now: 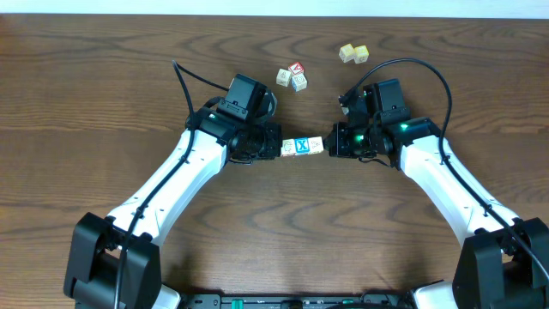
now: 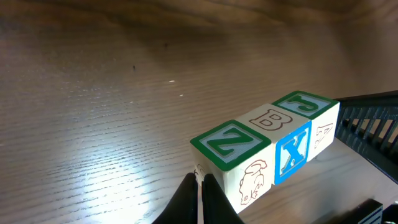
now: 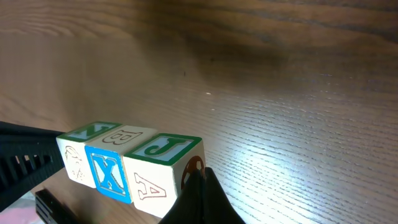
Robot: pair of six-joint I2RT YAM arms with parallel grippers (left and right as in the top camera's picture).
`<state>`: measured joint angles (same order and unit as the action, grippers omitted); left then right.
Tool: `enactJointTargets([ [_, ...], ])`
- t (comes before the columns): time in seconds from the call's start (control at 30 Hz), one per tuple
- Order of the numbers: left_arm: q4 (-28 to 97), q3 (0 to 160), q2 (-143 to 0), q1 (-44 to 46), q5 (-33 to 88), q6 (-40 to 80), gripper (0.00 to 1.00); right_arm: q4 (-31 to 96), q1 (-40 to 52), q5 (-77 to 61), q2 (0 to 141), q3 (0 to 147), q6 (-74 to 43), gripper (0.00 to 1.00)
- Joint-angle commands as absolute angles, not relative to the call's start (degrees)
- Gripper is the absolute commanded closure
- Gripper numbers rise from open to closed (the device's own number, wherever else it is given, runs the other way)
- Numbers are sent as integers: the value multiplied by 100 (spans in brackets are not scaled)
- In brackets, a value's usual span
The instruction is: Lift 3 blocks
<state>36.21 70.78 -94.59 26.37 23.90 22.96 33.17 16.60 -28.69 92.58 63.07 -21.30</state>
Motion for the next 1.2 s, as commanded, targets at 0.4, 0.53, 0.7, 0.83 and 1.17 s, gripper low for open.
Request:
enactJointTargets([
  [0.4, 3413, 7159, -9386, 2810, 3148, 2394, 93, 3489, 1968, -3800, 9050, 6504, -2571, 99],
  [0.53, 3369, 7159, -9386, 2810, 3151, 2438, 93, 3522, 2010, -3765, 8897, 6504, -2596, 99],
  [0.7, 3378, 7159, -9386, 2812, 3151, 2438, 94, 3551, 2012, -3739, 8838, 6504, -2694, 99],
  [0.83, 3376, 7159, -9386, 2812, 3151, 2451, 93, 3557, 2023, -3734, 8838, 6504, -2720, 99],
  [1.17, 3376, 7159, -9386, 2812, 3153, 2543, 93, 3562, 2036, -3732, 8838, 6504, -2722, 99],
])
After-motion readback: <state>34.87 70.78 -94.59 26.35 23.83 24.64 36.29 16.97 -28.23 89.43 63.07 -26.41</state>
